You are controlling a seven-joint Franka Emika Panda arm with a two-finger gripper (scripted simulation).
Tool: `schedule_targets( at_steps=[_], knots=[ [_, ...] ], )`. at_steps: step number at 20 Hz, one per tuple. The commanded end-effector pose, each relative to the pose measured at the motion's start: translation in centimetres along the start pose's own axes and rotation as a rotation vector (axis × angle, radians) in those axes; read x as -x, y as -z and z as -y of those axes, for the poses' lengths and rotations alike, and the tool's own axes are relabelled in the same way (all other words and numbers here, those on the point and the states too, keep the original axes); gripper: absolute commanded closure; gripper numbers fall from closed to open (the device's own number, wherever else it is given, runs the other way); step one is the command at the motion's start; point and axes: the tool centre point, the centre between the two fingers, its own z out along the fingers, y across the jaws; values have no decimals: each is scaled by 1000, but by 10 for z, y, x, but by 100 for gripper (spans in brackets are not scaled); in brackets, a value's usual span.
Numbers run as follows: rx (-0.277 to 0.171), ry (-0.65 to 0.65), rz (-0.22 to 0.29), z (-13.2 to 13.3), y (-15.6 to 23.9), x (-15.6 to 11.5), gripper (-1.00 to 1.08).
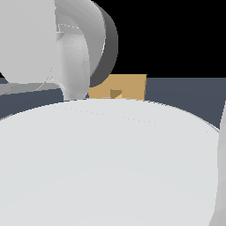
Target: Insert the peg into the horizontal hole in a box.
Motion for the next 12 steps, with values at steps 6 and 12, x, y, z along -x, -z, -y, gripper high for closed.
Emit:
schedule_targets(
  at_steps=[6,12],
  knots=[
    [3,-25,0,15,22,-37,108],
    [4,-59,0,35,50,-86,108]
  ],
)
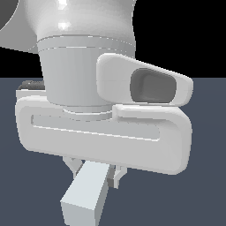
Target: Insert the peg into the horizontal hole in a box.
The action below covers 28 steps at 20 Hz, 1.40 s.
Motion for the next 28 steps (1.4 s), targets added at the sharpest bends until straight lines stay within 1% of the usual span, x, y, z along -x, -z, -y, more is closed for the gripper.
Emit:
schedule_targets(
  at_steps=[1,8,14,19,28],
  knots=[
    [3,-14,0,9,13,-21,108],
    [3,-51,0,29,43,-74,108],
    [4,-70,0,38,60,-104,108],
    [4,-77,1,41,66,-114,108],
    [5,-76,0,39,67,-116,108]
  ],
)
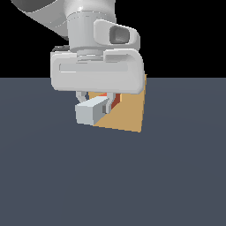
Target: Insert the peg into the horizontal hole in a box.
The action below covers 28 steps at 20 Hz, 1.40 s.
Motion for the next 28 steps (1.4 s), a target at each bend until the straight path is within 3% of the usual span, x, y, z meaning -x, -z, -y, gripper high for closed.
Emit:
schedule_targets(
  at_steps=[1,10,22,28],
  knots=[
    [5,0,-2,-2,3,-1,108],
    [2,0,-1,-1,1,-10,108],
    [5,0,-2,0,3,-94,108],
    [5,0,-2,-1,3,-113,108]
  ],
)
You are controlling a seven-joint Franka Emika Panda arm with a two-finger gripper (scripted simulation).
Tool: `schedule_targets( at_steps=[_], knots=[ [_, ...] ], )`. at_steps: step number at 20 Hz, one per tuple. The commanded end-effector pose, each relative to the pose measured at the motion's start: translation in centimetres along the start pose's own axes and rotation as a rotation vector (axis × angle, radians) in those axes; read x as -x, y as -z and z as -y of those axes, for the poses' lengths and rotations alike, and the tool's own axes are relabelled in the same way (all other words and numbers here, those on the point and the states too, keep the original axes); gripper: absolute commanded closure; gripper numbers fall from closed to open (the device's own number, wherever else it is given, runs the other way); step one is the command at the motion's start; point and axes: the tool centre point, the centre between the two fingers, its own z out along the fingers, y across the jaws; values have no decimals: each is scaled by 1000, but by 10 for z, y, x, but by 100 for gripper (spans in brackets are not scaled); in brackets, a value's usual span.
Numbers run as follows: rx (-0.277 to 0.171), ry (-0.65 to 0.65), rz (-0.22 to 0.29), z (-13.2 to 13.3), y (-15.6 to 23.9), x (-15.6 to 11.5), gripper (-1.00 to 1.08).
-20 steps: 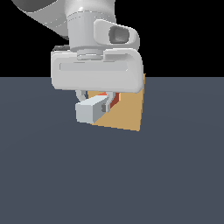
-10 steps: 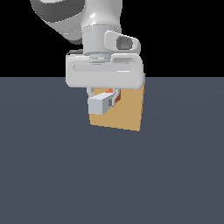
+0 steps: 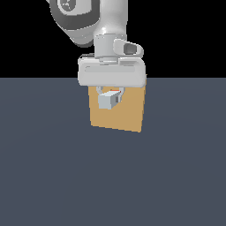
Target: Insert the peg into the horizontal hole in a box.
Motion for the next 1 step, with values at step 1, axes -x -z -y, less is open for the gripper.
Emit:
schedule_targets(
  at_steps=[1],
  knots=[
    [5,4,-4,-1,2,-9,108]
  ],
)
